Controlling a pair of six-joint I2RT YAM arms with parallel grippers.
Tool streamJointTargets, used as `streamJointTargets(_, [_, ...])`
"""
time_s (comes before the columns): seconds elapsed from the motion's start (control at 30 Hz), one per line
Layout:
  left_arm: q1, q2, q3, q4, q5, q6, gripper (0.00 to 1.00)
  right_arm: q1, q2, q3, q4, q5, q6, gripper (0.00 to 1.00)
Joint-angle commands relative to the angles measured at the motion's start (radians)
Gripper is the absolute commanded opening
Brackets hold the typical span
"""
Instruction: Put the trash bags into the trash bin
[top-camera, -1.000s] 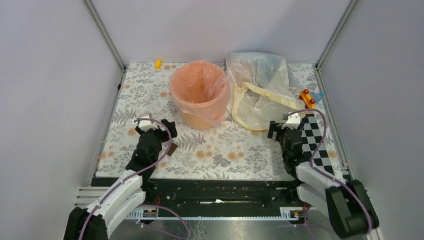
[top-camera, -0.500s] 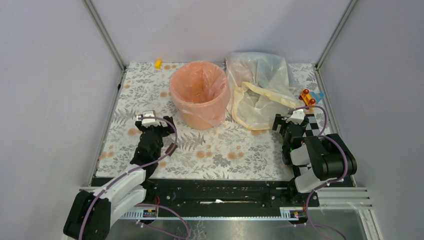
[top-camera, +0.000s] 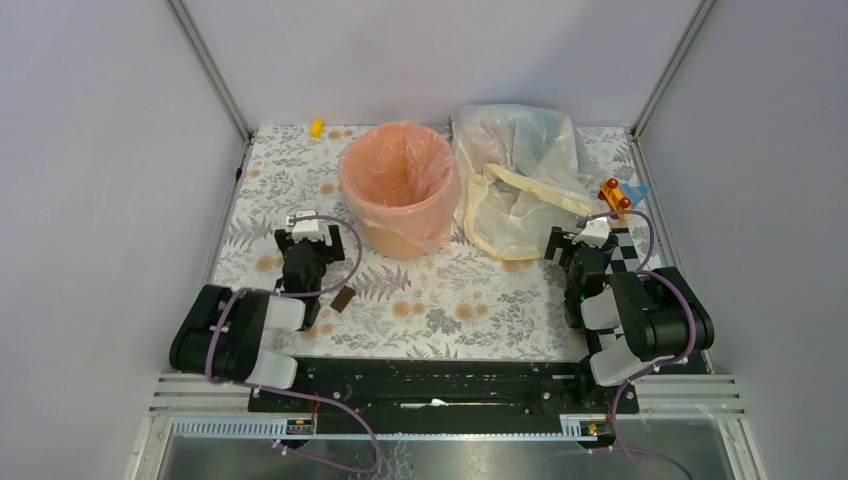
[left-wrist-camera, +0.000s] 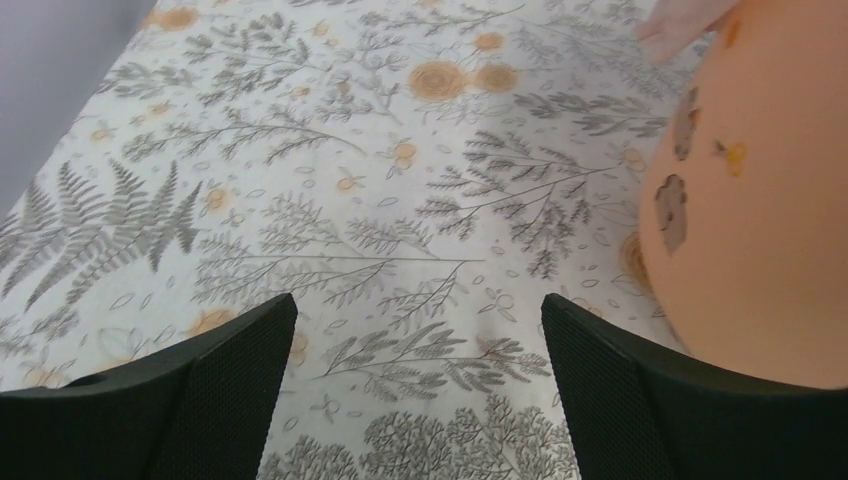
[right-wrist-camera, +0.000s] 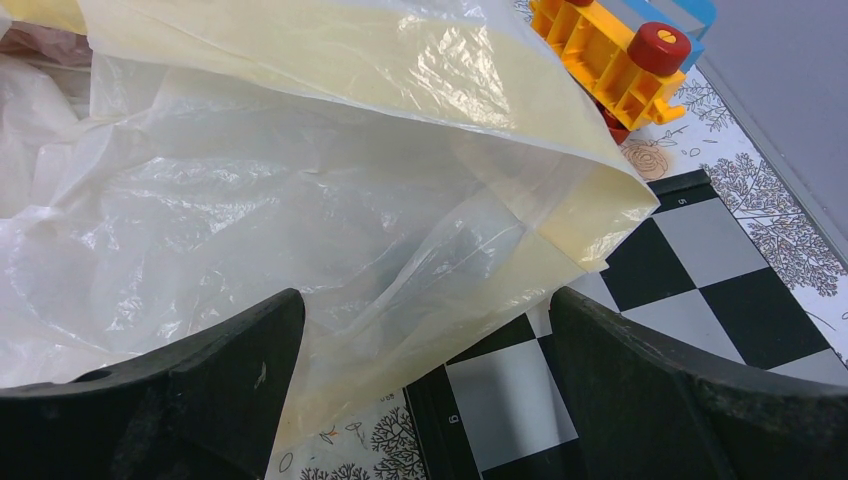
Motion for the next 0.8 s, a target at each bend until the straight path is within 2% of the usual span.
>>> streamJointTargets(0.0, [0.054,0.173,-0.066,0.511,0.076,0.035,0.96,-0.003,0.002,0.021,0.063,0.015,0.005,1.00])
streamJointTargets(0.03, [0.059,0.170,-0.072,0.494,0.059,0.021,0.97,-0.003,0.002,0.022,0.063,0.016,0.005,1.00])
streamJointTargets(0.07, [0.060,0.141,-0.036,0.372,0.066,0.005,0.95,-0.004,0.002,0.022,0.063,0.016,0.005,1.00])
streamJointTargets(0.1, [0.060,0.157,-0.004,0.339,0.067,0.015,0.88,-0.004,0.002,0.022,0.063,0.016,0.005,1.00])
streamJointTargets(0.13, [0.062,0.166,0.004,0.346,0.069,0.018,0.96,-0.003,0.002,0.022,0.063,0.017,0.005,1.00])
streamJointTargets(0.17, [0.063,0.152,0.000,0.327,0.065,0.006,0.98,-0.004,0.003,0.022,0.062,0.016,0.005,1.00])
streamJointTargets(0.57, [0.066,0.161,0.010,0.326,0.070,0.004,0.99,-0.004,0.002,0.022,0.063,0.016,0.005,1.00])
streamJointTargets(0.77, [0.103,0.160,0.029,0.284,0.143,-0.007,0.99,-0.004,0.002,0.023,0.062,0.016,0.005,1.00])
